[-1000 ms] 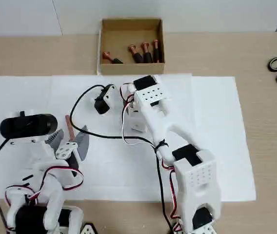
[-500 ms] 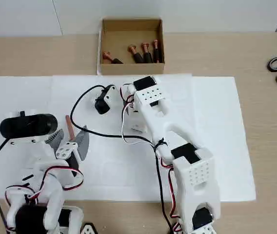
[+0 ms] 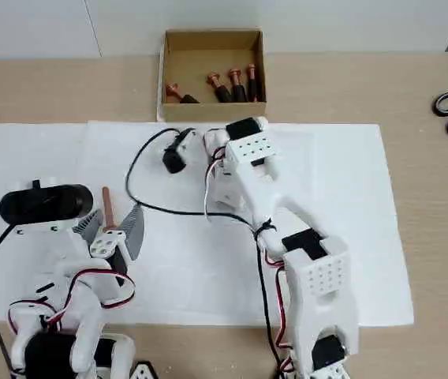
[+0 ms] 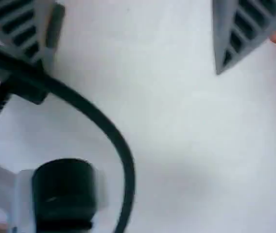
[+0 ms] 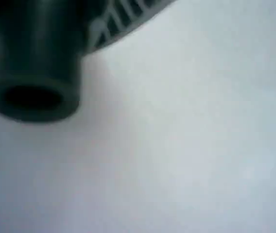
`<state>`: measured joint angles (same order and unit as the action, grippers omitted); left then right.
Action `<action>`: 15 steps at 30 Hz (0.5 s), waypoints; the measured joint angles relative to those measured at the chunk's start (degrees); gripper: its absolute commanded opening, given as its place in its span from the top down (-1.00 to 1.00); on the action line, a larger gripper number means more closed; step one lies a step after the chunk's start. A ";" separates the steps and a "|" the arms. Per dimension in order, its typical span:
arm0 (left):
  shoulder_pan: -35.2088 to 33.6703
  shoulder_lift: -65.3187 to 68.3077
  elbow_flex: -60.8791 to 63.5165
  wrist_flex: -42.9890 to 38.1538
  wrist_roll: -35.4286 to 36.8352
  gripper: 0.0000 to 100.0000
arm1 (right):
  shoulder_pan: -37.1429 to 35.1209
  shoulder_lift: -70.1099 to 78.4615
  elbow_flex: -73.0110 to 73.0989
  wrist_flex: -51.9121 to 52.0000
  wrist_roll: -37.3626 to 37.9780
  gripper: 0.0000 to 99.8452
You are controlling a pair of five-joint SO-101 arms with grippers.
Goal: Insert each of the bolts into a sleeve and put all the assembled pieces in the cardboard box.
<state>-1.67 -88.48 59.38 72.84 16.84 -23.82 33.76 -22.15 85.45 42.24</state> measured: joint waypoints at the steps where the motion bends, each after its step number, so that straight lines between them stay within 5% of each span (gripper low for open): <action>1: 0.00 0.00 0.00 0.00 0.00 0.59 | 0.97 0.09 -1.14 1.32 -0.88 0.99; 7: 0.00 0.00 0.00 0.00 0.00 0.59 | 3.87 0.09 -9.58 8.97 -8.53 0.99; 15: 0.00 0.00 0.00 0.00 0.00 0.59 | 4.66 0.62 -10.29 9.76 -27.78 0.97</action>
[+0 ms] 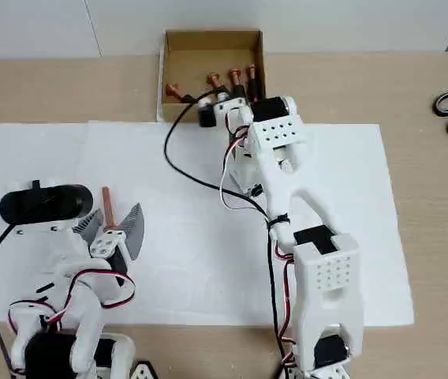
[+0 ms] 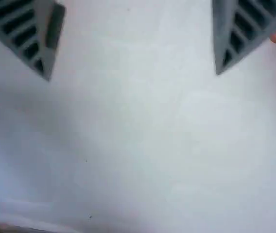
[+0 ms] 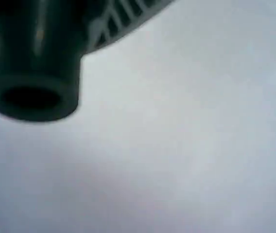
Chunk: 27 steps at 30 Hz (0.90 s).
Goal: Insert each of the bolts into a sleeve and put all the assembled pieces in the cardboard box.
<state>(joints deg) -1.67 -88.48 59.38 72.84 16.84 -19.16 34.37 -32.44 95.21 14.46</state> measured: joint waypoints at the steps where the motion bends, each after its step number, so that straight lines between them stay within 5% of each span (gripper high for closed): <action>1: 0.00 0.00 0.00 0.00 0.00 0.59 | 0.09 0.00 0.00 0.00 -1.23 0.94; 7: 0.00 0.00 0.09 0.00 0.00 0.59 | -0.09 0.00 0.00 0.00 -3.34 0.67; 27: 0.00 0.00 0.09 0.00 0.00 0.59 | -0.26 3.78 -1.05 -1.76 -3.52 0.67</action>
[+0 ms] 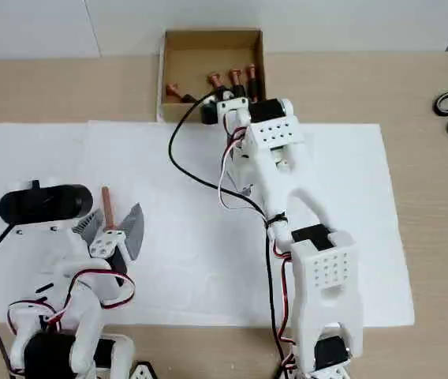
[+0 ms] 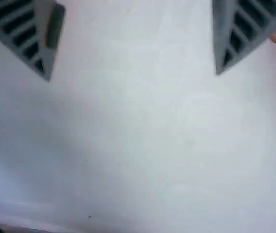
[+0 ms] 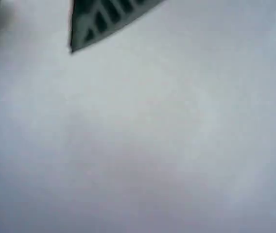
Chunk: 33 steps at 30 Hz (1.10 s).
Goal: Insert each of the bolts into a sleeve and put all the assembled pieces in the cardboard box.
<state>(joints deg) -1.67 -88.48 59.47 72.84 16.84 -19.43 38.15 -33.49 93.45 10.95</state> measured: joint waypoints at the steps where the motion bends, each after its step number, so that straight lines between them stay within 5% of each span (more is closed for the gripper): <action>1: 0.00 0.00 0.00 0.00 0.00 0.59 | 0.00 0.00 0.00 0.00 0.00 0.67; 22: 0.00 0.00 0.00 0.00 0.00 0.59 | 2.81 -8.18 3.69 2.11 0.62 0.67; 33: 0.00 0.18 0.62 0.00 0.00 0.59 | 2.81 -8.18 14.33 -5.54 0.62 0.67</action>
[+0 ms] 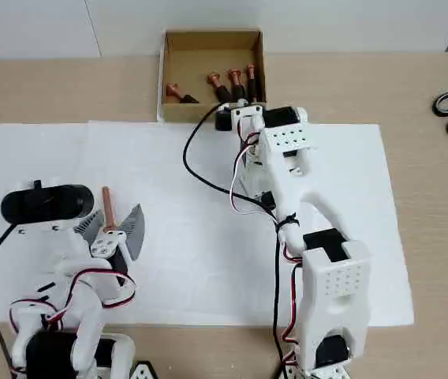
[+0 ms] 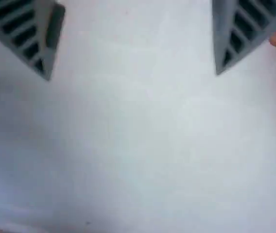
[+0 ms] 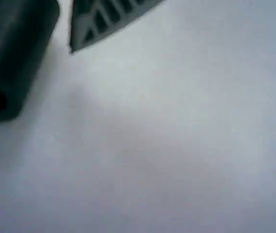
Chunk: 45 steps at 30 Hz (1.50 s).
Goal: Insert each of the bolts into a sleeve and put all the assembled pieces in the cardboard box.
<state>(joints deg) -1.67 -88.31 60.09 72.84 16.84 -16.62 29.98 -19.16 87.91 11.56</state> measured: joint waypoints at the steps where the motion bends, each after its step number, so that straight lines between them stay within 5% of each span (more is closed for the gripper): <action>1: 0.00 0.00 0.00 0.00 0.00 0.59 | 0.00 0.00 0.88 -0.79 0.00 0.67; 8: 0.00 -0.18 0.18 0.00 0.00 0.59 | 0.00 -0.44 6.42 -6.07 0.00 0.68; 13: 0.00 -0.09 0.26 0.00 0.00 0.59 | 0.44 -1.23 7.65 -7.47 0.00 0.99; 22: 0.00 -0.09 0.26 0.00 0.00 0.59 | 0.62 -1.32 7.74 -7.74 0.00 0.99; 33: 0.00 0.79 -5.54 3.34 4.75 0.59 | 0.09 -0.97 -7.82 6.33 0.00 0.99; 45: 0.00 33.85 -28.84 14.07 5.80 0.59 | 0.00 -0.97 -9.85 7.30 0.00 0.99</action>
<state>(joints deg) -1.67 -54.46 31.25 86.90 22.64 -16.62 29.01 -29.01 95.21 11.56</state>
